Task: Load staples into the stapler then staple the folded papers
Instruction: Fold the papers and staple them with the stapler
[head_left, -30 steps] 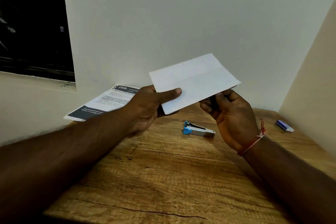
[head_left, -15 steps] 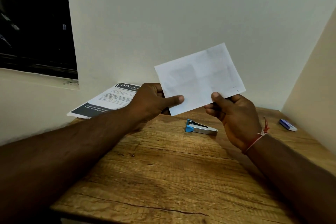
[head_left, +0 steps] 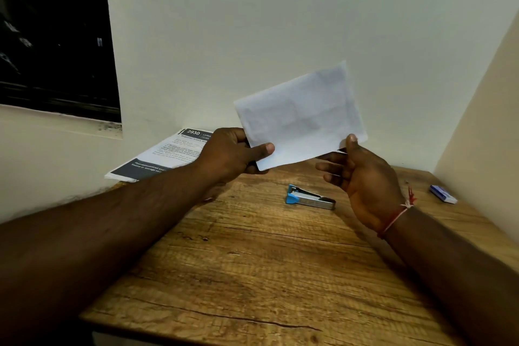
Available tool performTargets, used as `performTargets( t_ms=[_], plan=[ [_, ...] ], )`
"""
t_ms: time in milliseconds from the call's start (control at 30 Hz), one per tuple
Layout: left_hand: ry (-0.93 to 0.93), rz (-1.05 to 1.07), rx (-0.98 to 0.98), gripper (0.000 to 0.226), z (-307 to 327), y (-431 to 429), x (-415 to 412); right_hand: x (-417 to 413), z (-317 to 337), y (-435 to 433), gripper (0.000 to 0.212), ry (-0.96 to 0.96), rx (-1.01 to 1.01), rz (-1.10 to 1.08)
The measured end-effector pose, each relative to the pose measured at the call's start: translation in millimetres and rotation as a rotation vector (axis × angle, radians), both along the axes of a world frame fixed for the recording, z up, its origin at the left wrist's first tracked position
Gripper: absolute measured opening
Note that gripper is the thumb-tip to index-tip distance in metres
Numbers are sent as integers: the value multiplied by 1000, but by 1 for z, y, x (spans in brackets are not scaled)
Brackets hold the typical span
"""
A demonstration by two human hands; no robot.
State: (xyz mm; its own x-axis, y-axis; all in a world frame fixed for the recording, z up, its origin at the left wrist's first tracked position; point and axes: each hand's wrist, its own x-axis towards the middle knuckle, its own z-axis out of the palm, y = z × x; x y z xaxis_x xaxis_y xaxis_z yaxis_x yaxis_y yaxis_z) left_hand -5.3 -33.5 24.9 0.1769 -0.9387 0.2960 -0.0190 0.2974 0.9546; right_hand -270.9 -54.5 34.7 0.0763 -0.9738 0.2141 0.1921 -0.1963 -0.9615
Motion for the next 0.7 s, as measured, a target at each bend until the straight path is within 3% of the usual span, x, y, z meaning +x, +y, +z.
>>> performTargets(
  t_ms=[100, 167, 233, 367, 467, 700],
  plan=[
    [14, 33, -12, 38, -1, -3, 6, -6, -5, 3, 54, 500, -104, 125],
    [12, 55, -23, 36, -2, -3, 8, -5, -14, 6, 52, 899, -218, 171],
    [15, 59, -40, 35, -2, -2, 8, -1, -20, 2, 42, 1127, -349, 137],
    [16, 54, -66, 36, -2, 1, 5, 5, -23, 2, 21, 1073, -359, 88],
    [-7, 30, -103, 34, -3, 3, 3, 14, -24, 12, 9, 704, -226, 145],
    [-114, 69, -174, 30, 0, 11, -3, 23, -14, 25, 25, 407, -104, 176]
  ],
)
